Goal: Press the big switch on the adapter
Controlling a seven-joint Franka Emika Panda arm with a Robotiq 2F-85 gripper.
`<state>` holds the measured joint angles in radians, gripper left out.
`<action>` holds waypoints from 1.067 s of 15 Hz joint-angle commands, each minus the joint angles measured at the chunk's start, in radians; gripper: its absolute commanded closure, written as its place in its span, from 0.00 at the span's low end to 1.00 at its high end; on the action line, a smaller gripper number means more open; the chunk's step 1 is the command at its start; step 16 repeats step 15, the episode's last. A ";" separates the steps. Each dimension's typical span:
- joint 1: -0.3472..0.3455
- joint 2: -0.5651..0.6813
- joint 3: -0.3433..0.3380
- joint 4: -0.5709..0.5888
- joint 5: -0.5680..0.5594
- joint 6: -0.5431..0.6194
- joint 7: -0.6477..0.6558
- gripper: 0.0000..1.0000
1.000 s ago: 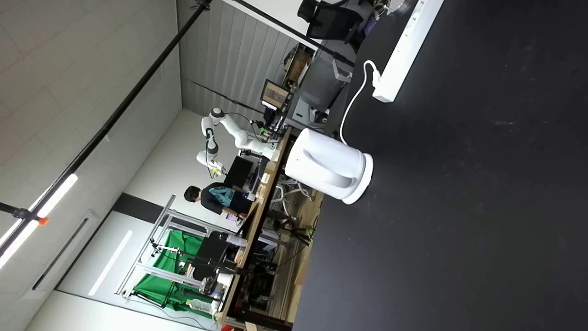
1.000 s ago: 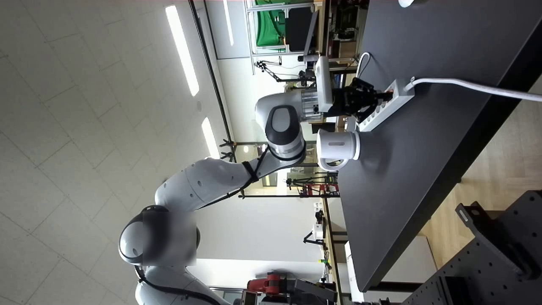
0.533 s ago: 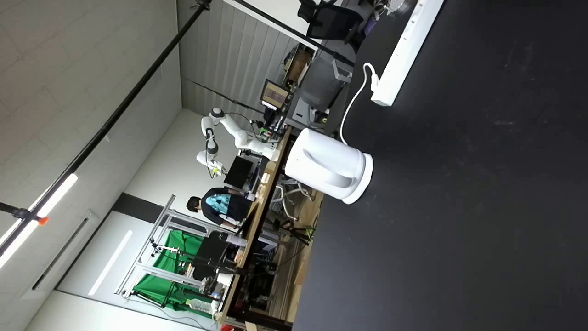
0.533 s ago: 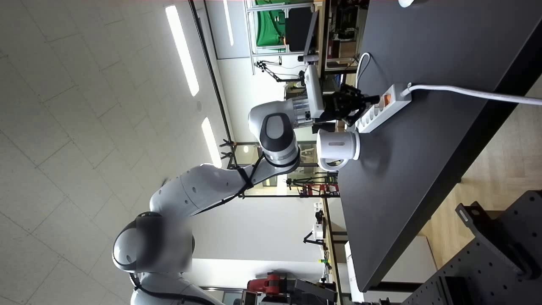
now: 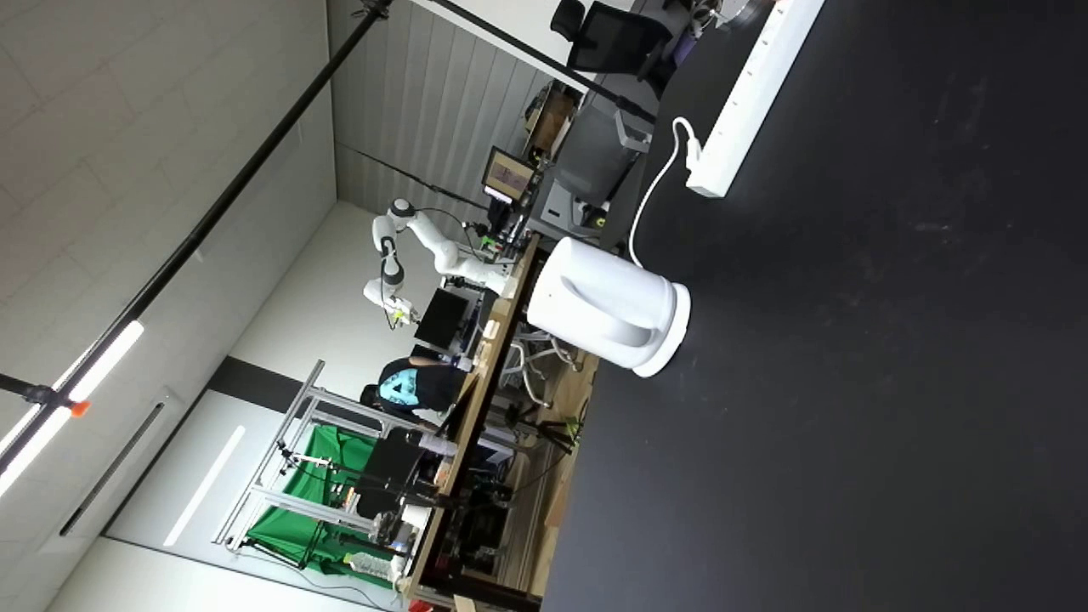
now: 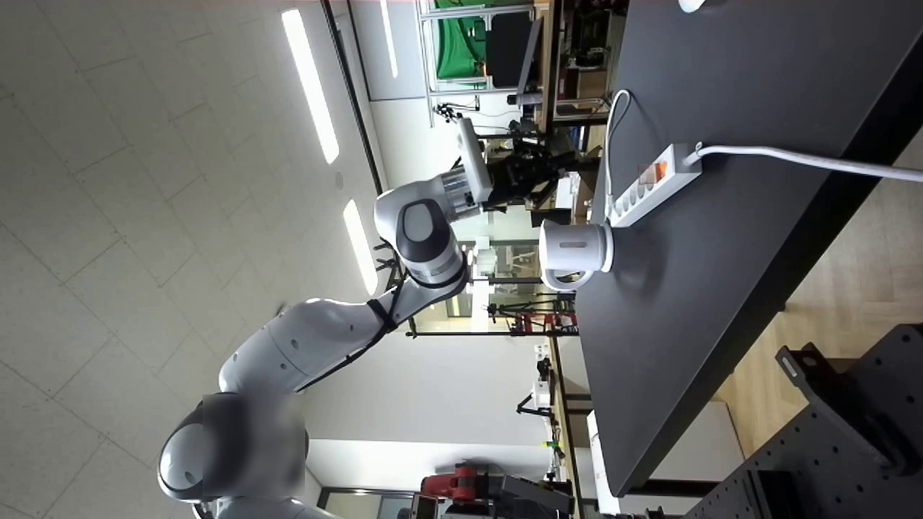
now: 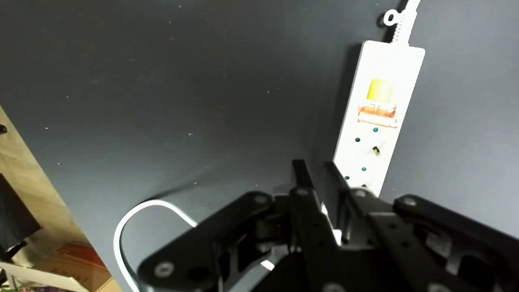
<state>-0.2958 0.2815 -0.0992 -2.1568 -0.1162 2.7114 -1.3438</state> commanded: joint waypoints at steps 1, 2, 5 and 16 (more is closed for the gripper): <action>0.023 -0.042 -0.019 -0.001 -0.017 -0.030 0.058 0.53; 0.025 -0.045 -0.021 0.001 -0.018 -0.034 0.063 0.47; 0.031 -0.053 -0.025 0.002 -0.023 -0.042 0.079 0.27; 0.021 -0.029 -0.015 -0.002 -0.004 -0.021 0.050 0.01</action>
